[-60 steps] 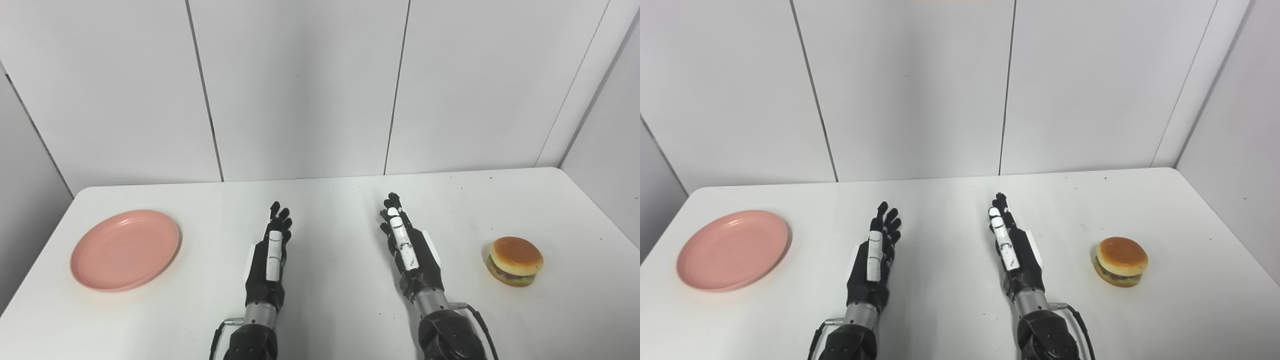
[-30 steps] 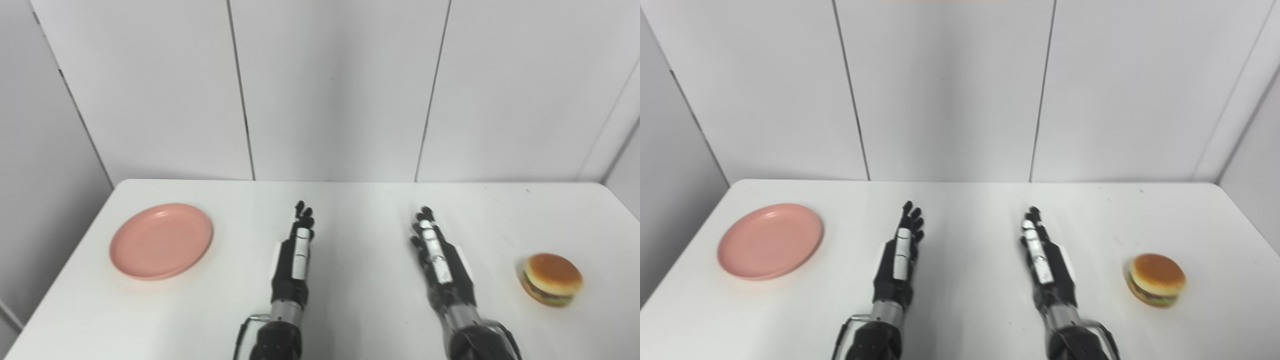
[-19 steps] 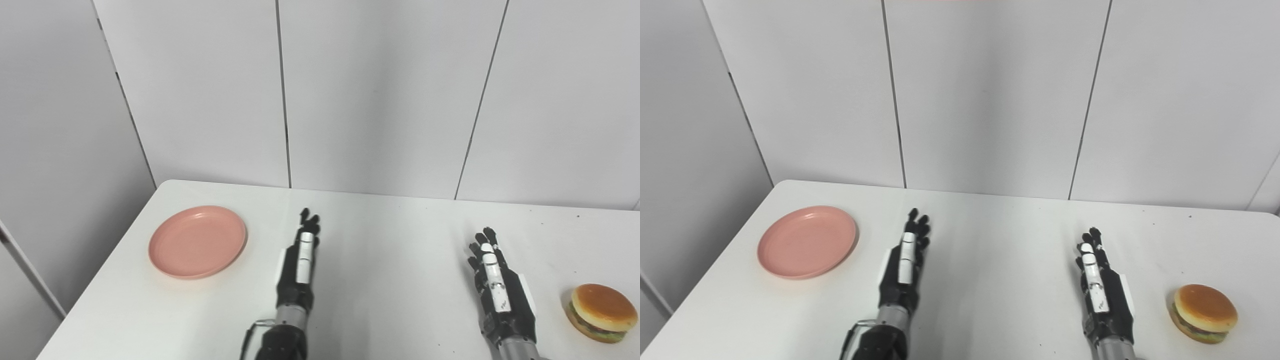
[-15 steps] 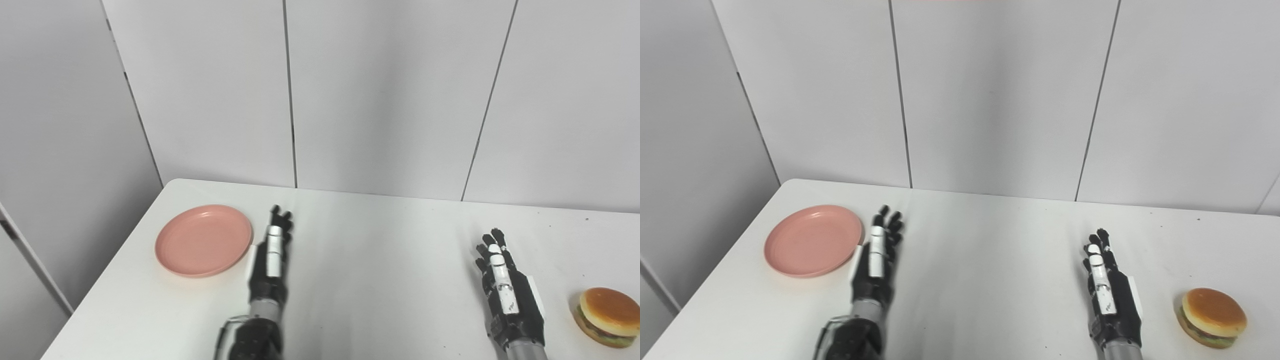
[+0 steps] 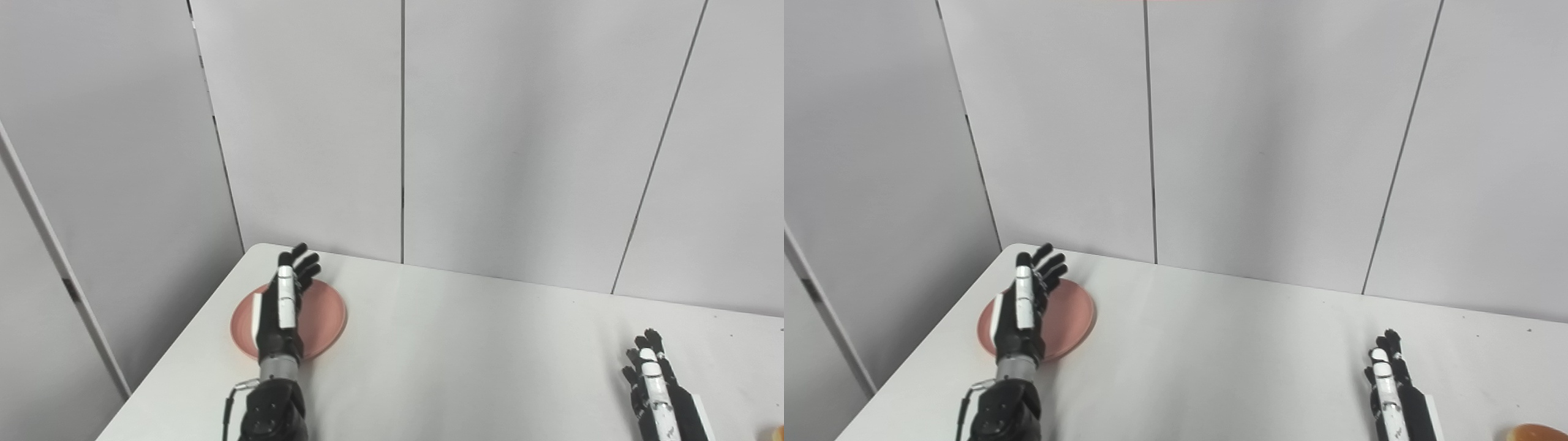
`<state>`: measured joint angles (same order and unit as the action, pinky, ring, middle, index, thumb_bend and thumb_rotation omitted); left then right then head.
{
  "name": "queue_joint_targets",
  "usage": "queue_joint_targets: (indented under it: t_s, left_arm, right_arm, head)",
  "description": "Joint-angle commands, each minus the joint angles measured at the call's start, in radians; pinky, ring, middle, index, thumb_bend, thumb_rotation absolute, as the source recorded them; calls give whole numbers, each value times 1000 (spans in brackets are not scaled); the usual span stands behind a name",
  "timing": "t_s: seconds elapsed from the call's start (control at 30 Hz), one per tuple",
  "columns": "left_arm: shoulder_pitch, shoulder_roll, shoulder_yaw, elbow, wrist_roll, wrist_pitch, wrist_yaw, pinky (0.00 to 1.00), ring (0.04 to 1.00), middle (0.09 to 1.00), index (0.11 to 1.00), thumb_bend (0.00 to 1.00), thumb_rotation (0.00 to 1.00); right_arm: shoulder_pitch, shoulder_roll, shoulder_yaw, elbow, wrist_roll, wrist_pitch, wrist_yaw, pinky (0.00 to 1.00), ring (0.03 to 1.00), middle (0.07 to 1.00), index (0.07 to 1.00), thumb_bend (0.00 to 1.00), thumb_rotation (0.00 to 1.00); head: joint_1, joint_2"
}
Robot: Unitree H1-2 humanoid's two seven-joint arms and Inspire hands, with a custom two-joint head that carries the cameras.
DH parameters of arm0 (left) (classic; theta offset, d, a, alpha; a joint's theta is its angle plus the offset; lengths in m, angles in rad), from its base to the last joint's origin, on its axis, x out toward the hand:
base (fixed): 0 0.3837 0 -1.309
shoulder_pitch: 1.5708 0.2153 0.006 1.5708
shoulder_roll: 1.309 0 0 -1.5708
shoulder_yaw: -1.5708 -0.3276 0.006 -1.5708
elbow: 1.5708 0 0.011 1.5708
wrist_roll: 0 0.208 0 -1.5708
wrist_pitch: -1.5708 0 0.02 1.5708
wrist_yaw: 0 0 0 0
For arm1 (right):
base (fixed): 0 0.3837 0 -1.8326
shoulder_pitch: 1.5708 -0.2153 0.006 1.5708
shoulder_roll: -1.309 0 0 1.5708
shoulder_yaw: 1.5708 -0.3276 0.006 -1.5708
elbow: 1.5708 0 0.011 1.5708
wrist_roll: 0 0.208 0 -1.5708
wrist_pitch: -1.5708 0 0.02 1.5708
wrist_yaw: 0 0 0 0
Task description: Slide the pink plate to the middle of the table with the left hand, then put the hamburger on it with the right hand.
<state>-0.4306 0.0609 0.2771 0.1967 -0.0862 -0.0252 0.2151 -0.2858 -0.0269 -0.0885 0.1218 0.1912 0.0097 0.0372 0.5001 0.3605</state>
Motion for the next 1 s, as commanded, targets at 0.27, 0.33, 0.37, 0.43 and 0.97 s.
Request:
queue_joint_targets:
  t_s: [0.27,0.33,0.37,0.43,0.97]
  left_arm:
    - [-76,152,87,89,-6,-54,41,731,715,716,713,774,1000]
    - [-78,180,93,112,-2,-62,42,730,713,714,711,766,1000]
    - [-78,187,94,119,0,-66,43,735,714,714,711,764,1000]
    - [-80,207,97,144,3,-72,44,732,716,716,711,766,1000]
    - [-99,244,90,379,-12,-159,43,843,775,750,743,801,1000]
  right_arm:
    - [-11,-30,25,-45,-1,-36,58,1000,1000,1000,1000,447,894]
    - [-10,-26,23,-55,-5,-31,48,1000,1000,1000,1000,430,893]
    - [-10,-26,24,-58,-7,-29,45,1000,1000,1000,1000,431,900]
    - [-9,-29,26,-66,-11,-20,45,1000,1000,1000,1000,438,913]
    - [3,-30,26,-102,-9,-13,42,1000,1000,1000,1000,409,928]
  head:
    - [8,4]
    - [10,5]
    - [10,5]
    - [14,6]
    - [28,15]
